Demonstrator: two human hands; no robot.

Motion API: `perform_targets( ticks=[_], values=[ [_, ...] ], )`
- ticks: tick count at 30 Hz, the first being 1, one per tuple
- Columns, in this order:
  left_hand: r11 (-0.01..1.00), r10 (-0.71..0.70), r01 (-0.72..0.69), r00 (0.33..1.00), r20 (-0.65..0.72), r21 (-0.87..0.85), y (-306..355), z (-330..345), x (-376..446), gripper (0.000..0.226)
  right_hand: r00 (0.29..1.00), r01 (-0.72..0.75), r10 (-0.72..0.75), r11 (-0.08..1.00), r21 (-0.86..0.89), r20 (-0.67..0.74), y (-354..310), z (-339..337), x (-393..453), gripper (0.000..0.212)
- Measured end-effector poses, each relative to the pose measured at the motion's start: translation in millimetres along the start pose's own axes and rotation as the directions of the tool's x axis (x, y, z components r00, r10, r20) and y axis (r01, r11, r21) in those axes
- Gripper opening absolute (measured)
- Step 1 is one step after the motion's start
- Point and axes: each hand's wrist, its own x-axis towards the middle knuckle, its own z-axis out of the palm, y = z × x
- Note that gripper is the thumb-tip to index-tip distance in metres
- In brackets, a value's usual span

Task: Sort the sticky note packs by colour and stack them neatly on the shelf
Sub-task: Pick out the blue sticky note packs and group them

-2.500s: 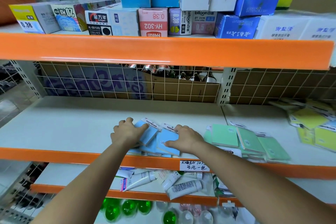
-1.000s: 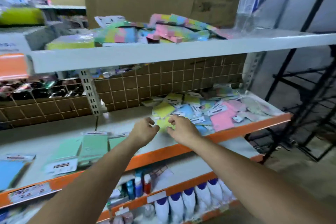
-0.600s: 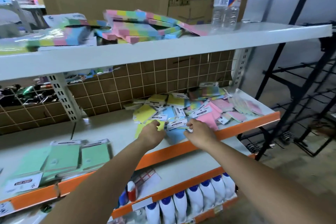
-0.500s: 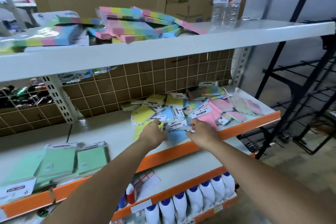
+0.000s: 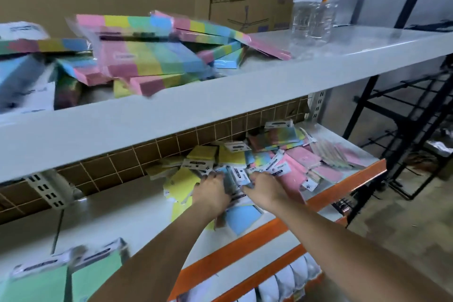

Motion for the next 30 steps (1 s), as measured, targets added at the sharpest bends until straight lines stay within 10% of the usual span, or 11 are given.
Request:
perform_targets(
  ticks=[30],
  values=[
    [0.986,-0.127,0.137,0.986,0.103,-0.091,-31.6,6.6,13.3,0.071,0.957,-0.273,0.222,0.905,0.326,0.185,-36.7,18.7,55.5,0.102]
  ],
)
